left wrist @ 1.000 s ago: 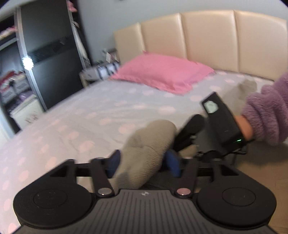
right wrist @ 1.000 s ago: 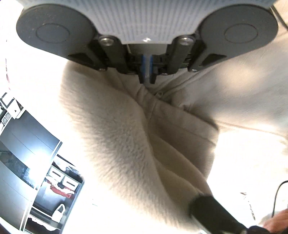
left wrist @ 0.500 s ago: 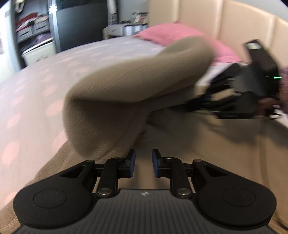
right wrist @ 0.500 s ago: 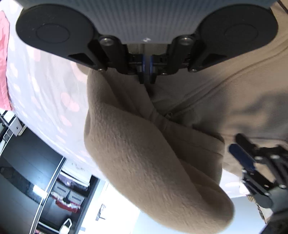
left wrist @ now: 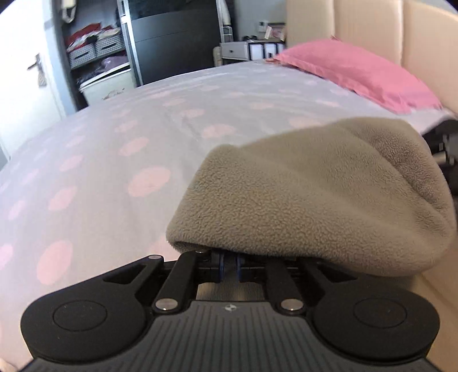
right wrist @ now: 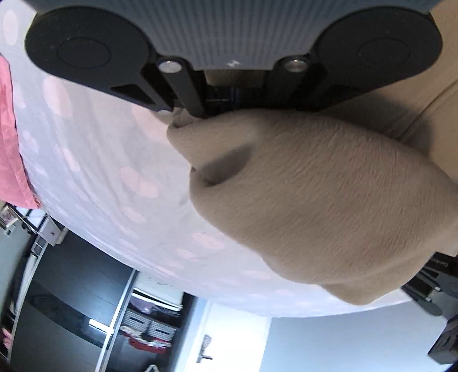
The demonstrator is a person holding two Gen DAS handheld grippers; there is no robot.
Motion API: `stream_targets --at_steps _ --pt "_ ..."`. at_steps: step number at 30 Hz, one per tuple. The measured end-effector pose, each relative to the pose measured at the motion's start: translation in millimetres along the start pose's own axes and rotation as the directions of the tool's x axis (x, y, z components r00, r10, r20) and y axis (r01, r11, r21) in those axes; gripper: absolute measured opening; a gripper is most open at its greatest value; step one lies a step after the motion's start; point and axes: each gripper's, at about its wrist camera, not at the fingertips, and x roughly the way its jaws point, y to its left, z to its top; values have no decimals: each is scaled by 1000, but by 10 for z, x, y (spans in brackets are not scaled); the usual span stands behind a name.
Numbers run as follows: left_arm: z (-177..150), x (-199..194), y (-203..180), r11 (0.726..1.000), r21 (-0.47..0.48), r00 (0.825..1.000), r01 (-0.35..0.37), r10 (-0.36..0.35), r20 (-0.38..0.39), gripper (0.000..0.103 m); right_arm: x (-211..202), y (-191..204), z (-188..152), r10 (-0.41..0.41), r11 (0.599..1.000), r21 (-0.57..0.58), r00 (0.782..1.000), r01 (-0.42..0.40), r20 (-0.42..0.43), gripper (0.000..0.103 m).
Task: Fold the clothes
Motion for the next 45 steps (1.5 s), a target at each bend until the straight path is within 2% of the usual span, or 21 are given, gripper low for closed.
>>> stream_targets --at_steps 3,5,6,11,13,15,17,18,21,25,28,29,30,31,32,34,36,39,42,45 --pt "-126 -257 31 999 -21 1000 28 -28 -12 10 -302 12 -100 2 999 -39 1000 -2 0 9" --pt "-228 -463 26 999 -17 1000 31 -31 4 17 -559 112 -186 -17 994 -108 999 20 32 30" --pt "-259 -543 -14 1000 -1 1000 19 -19 14 23 -688 174 -228 -27 989 -145 998 34 52 46" --pt "-319 -827 -444 983 183 997 -34 21 72 44 -1120 525 -219 -41 950 -304 992 77 123 47" --pt "-366 -893 -669 953 297 994 -59 30 102 48 -1155 715 -201 -35 916 -393 990 86 135 47" --pt "-421 -886 -918 900 421 988 -118 64 140 52 -1165 887 -198 -36 864 -492 988 105 148 50" --pt "-444 -799 -1089 849 505 984 -156 87 157 53 -1091 1095 -197 -45 812 -569 987 127 156 53" --pt "-469 -739 -1168 815 552 980 -178 98 171 53 -1051 1184 -185 -50 791 -595 985 139 164 55" --pt "-564 -530 -1356 689 686 970 -234 123 208 53 -985 1323 -194 -72 740 -650 981 174 180 57" --pt "-670 -223 -1440 557 780 959 -284 161 234 53 -809 1434 -216 -113 660 -718 974 221 195 57" --pt "-715 -38 -1461 497 811 951 -310 176 255 51 -708 1465 -261 -122 611 -753 969 243 214 56" --pt "-705 8 -1474 495 810 949 -314 177 260 47 -685 1482 -276 -124 592 -764 966 257 229 55" --pt "-688 46 -1481 501 805 948 -319 176 266 37 -662 1501 -287 -130 573 -772 961 275 246 51" --pt "-665 57 -1490 515 797 949 -316 171 265 28 -648 1516 -290 -136 561 -774 955 293 263 42" --pt "-638 51 -1499 534 787 951 -309 165 262 23 -641 1524 -285 -142 556 -772 951 307 276 37" --pt "-581 -38 -1494 573 762 953 -301 148 266 10 -684 1508 -259 -150 561 -757 940 336 306 22" --pt "-532 -198 -1479 606 740 955 -291 134 266 6 -817 1448 -208 -140 587 -731 933 348 332 10" --pt "-498 -505 -1483 663 705 963 -253 103 249 5 -1077 1297 -106 -117 640 -690 931 337 346 8" --pt "-531 -725 -1527 712 681 980 -173 56 189 4 -1330 1167 -41 -71 697 -670 955 254 289 8" --pt "-633 -731 -1589 743 664 994 -86 19 108 4 -1477 1117 -76 -17 738 -661 982 140 189 8"
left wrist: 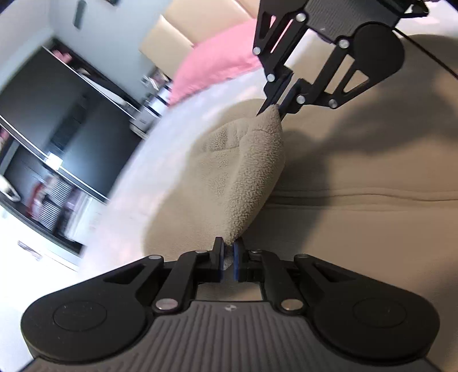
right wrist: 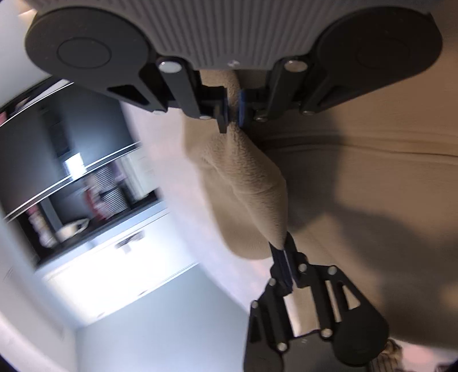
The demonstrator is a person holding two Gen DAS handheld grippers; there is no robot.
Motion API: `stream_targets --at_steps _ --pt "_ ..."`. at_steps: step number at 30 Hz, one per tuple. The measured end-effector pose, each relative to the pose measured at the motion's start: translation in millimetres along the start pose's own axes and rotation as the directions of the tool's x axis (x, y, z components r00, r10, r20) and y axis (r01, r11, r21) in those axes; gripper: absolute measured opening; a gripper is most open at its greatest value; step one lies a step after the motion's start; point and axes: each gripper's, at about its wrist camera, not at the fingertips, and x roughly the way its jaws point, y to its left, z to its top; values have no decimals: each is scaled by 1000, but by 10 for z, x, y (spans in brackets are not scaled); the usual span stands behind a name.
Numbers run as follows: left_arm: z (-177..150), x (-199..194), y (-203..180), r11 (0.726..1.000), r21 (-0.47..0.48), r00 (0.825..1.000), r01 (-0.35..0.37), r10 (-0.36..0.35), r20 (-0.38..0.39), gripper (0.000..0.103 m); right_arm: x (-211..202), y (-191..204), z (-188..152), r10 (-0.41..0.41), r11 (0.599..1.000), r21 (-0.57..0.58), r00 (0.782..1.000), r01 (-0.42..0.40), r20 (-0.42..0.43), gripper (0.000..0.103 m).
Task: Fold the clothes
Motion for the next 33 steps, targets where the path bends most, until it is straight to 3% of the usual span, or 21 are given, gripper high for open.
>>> stream_targets --at_steps 6,9,11,13,17,20,22,25,27,30,33 --pt "-140 321 -47 983 -157 990 93 -108 -90 4 155 258 -113 127 991 55 987 -122 -100 8" --pt "-160 325 95 956 -273 987 111 -137 -79 6 204 328 -105 131 988 96 984 -120 -117 9" --pt "-176 250 210 939 -320 986 121 -151 -70 13 188 293 -58 142 983 131 982 -125 -122 13" --pt "-199 102 325 920 -367 985 139 -168 -48 21 96 226 -53 146 978 168 982 -125 -120 33" --pt "-242 -212 599 866 -468 982 177 -190 19 27 -140 -40 -80 123 947 306 990 -95 -73 33" --pt "-235 -374 980 787 -586 981 193 -153 117 30 -318 -278 -28 64 883 468 997 -40 -36 30" --pt "-209 -304 1260 719 -671 983 179 -113 141 29 -264 -482 8 23 830 558 999 5 -42 20" --pt "-162 -63 1596 629 -761 986 156 -60 153 18 17 -728 63 -38 744 665 997 69 -61 14" --pt "-124 111 1794 577 -805 988 139 -26 152 16 402 -1013 160 -69 681 725 995 101 -74 9" --pt "-57 388 1925 576 -811 992 100 1 123 15 700 -1106 198 -103 608 784 991 129 -84 9" --pt "-144 594 1923 540 -839 997 71 -6 81 10 1041 -1150 205 -99 529 839 991 127 -88 8"
